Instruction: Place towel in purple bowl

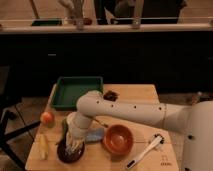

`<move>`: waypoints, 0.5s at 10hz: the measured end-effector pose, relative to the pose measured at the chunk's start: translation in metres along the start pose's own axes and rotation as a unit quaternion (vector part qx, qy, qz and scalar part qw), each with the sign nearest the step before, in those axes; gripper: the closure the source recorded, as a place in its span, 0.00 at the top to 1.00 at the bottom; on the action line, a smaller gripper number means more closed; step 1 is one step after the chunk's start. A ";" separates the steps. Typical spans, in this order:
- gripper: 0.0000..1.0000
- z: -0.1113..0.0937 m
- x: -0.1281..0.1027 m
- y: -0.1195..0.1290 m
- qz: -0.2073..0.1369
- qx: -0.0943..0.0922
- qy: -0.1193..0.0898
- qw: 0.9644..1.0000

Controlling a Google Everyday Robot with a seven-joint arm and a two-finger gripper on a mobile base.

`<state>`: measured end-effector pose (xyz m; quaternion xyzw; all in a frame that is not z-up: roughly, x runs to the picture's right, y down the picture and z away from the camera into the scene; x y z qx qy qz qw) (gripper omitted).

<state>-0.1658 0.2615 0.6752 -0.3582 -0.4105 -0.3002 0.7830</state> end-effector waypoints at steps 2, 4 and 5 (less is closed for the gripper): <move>0.00 0.000 -0.001 -0.005 -0.007 0.005 0.014 1.000; 0.00 0.002 -0.002 -0.009 -0.013 0.009 0.018 1.000; 0.00 0.003 -0.001 -0.010 -0.013 0.013 0.018 1.000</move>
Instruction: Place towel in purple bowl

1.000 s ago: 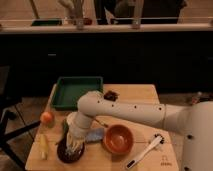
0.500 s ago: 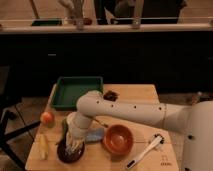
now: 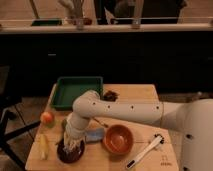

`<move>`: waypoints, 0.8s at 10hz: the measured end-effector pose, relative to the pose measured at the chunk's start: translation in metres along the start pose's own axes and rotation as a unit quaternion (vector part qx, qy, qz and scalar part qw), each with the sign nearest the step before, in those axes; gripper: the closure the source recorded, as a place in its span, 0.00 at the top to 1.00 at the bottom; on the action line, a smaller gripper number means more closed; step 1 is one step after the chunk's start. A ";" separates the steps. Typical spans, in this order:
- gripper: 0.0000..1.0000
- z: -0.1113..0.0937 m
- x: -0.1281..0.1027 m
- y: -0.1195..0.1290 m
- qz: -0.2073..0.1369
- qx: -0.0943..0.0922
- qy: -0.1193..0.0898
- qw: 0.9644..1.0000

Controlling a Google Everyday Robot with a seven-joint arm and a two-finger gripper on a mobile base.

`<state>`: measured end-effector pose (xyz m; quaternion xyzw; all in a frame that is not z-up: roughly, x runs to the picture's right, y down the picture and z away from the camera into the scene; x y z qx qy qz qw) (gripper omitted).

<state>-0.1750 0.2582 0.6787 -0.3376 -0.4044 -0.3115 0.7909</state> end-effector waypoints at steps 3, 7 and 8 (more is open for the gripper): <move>0.00 0.003 0.003 0.000 0.001 0.003 -0.003 1.000; 0.21 0.002 0.006 0.002 0.010 0.008 -0.009 1.000; 0.31 0.003 0.004 0.003 0.009 0.008 -0.011 1.000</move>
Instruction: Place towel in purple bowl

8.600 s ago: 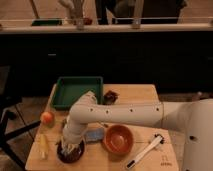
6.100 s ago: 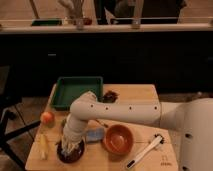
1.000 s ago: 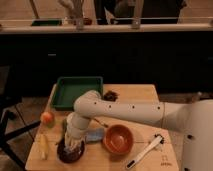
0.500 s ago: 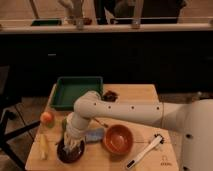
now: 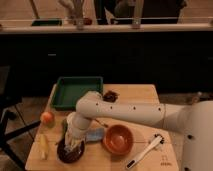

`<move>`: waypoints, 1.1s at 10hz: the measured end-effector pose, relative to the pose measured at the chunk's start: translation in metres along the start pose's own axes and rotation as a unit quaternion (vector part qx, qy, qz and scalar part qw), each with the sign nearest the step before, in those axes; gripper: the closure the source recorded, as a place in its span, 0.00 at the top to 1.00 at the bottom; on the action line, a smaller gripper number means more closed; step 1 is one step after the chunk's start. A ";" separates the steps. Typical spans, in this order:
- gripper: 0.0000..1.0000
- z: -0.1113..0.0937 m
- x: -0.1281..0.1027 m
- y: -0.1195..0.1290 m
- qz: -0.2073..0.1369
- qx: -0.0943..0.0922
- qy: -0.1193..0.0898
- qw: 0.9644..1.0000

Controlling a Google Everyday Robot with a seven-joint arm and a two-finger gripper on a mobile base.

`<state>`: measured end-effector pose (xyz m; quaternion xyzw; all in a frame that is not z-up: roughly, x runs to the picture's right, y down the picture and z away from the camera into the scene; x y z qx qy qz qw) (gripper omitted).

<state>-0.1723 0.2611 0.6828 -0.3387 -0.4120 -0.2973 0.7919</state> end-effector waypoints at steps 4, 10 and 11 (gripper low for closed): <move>0.71 0.001 -0.003 0.003 -0.006 -0.001 -0.005 1.000; 0.80 0.001 -0.004 0.000 -0.018 0.000 -0.002 1.000; 0.80 0.001 -0.005 -0.001 -0.021 0.002 -0.001 1.000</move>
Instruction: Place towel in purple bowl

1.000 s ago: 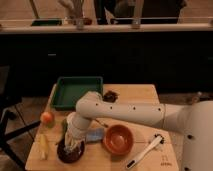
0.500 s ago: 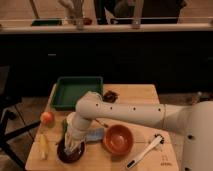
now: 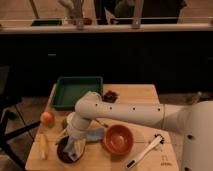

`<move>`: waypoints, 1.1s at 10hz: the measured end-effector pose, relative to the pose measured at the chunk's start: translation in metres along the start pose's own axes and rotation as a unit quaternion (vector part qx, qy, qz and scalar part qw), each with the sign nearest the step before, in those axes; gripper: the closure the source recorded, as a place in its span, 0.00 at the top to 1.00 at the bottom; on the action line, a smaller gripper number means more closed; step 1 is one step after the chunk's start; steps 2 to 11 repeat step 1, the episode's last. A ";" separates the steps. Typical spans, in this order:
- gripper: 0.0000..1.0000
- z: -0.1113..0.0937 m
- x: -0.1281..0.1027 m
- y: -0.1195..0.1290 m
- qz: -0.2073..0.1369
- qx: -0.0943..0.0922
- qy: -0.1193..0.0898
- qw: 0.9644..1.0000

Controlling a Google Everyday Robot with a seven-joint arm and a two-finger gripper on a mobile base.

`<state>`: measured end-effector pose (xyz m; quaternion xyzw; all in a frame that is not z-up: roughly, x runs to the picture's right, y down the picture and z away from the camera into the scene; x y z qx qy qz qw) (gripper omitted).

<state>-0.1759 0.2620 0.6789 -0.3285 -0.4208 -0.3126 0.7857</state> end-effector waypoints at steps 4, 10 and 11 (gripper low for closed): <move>0.80 -0.002 0.000 0.000 -0.001 0.004 0.003 1.000; 0.80 -0.002 0.000 0.000 -0.001 0.004 0.003 1.000; 0.80 -0.002 0.000 0.000 -0.001 0.004 0.003 1.000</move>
